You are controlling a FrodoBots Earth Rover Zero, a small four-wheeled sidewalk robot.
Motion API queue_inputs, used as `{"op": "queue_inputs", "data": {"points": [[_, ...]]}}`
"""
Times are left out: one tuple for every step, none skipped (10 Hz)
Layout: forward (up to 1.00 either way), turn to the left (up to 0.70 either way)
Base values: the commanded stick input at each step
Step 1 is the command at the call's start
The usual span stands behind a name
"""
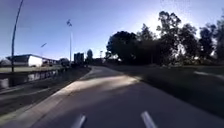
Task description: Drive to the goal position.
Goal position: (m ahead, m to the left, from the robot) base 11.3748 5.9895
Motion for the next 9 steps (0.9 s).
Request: {"op": "queue_inputs", "data": {"points": [[0.98, 0.0], [0.98, 0.0], [0.98, 0.0], [0.98, 0.0], [0.98, 0.0], [0.98, 0.0], [0.98, 0.0], [0.98, 0.0], [0.98, 0.0]]}}
